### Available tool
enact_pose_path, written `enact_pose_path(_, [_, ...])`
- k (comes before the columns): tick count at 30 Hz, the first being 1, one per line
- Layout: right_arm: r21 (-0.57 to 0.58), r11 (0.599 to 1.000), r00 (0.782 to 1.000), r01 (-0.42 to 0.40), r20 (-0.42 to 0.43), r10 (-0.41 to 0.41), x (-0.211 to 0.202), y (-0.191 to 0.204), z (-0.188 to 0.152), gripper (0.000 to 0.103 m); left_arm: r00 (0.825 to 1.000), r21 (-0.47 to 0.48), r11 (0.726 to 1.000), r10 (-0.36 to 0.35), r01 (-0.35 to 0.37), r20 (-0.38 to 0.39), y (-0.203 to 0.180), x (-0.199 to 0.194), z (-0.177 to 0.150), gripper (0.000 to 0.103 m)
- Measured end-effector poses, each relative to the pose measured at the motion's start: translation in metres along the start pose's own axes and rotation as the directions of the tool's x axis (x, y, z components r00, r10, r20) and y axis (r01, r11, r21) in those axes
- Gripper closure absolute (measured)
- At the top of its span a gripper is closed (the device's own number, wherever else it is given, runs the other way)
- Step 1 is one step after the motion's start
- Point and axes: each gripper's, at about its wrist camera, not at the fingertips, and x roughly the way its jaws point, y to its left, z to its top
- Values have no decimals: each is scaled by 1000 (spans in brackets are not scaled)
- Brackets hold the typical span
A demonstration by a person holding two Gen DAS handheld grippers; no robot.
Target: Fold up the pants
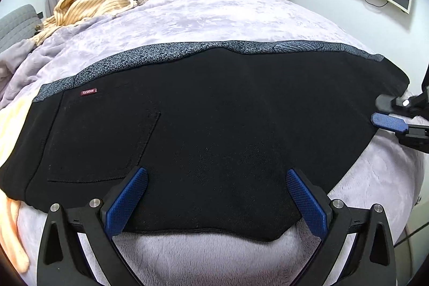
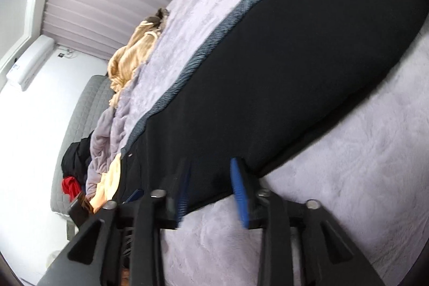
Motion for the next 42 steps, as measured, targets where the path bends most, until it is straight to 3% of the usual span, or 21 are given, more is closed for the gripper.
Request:
enact_pose_path(6, [-126,992,1000,25,-4,-26,4,23,-7,24,1000,-2,1000,5,-5,3,2,1,1,0])
enact_pose_path(14, [-146,988,998,58,3,-58,-2,25,-16,18,1000,-2,1000,5,-5,5,2,2,1,0])
enact_pose_path(16, [-164,985,998,54,-6,-56,-2,25,-18,13,1000,-3,1000,7,-7,6,2,1,0,0])
enact_pose_path(18, [-170,985,999,42,-14,-45,-1,19,-16,0,1000,-3,1000,10,-10,8,2,1,0,0])
enact_pose_path(23, [-155,988,999,28,20,-25,-4,12,-18,0,1000,-5,1000,14,-13,10,2,0,1,0])
enact_pose_path(32, [-184,982,1000,28,5,-28,-24,14,-17,0,1000,-10,1000,19,-19,0,1,0,3,0])
enact_pose_path(37, [-171,979,988,108,130,-86,-80,7,0,0,998,-18,999,43,-44,-36,-2,-1,7,0])
enact_pose_path(40, [-118,981,965,157,229,-127,-124,-14,13,0,990,-64,994,82,-89,-112,-7,-3,22,0])
enact_pose_path(42, [-74,976,944,205,279,-177,-150,-33,24,0,992,-108,993,33,-47,-121,-14,-9,35,0])
